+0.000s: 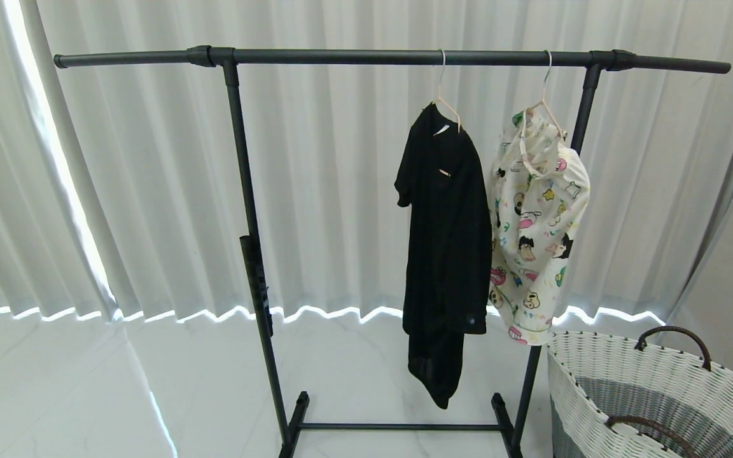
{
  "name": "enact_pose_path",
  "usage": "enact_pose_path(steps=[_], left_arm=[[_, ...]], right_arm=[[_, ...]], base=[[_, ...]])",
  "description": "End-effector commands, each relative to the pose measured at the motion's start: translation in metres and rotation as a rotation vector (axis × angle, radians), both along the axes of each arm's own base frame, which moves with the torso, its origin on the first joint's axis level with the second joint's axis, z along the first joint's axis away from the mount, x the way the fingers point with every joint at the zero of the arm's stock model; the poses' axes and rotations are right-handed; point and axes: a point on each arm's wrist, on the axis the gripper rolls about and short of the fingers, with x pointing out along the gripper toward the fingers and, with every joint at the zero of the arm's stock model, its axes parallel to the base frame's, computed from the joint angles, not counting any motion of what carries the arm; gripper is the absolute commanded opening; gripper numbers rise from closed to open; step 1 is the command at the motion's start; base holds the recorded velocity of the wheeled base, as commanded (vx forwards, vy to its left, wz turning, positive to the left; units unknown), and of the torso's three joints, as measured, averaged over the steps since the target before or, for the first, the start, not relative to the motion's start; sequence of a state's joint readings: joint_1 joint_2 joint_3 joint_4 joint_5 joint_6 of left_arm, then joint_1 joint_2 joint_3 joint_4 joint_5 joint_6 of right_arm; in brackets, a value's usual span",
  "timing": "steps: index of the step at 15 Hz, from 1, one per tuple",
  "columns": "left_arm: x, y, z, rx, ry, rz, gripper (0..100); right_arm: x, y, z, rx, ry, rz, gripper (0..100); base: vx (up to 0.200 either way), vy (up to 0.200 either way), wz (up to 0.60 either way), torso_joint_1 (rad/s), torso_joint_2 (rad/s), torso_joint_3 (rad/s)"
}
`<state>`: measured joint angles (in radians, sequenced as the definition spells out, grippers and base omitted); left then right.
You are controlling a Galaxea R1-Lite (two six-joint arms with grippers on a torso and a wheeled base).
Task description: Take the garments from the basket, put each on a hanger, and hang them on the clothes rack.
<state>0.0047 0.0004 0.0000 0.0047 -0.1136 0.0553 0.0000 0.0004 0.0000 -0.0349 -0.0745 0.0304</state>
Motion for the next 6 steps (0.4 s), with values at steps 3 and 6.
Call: enact_pose_path(steps=[3, 6], left_arm=[[0.0000, 0.0000, 0.0000, 0.000, 0.000, 0.002, 100], [0.0000, 0.0000, 0.0000, 0.000, 0.000, 0.000, 100]], right_arm=[[0.0000, 0.0000, 0.0000, -0.001, -0.001, -0.001, 100], [-0.0001, -0.0003, -0.0001, 0.001, 0.001, -0.011, 100]], base=[[0.000, 0.000, 0.00, 0.000, 0.00, 0.000], [0.000, 0.000, 0.00, 0.000, 0.00, 0.000]])
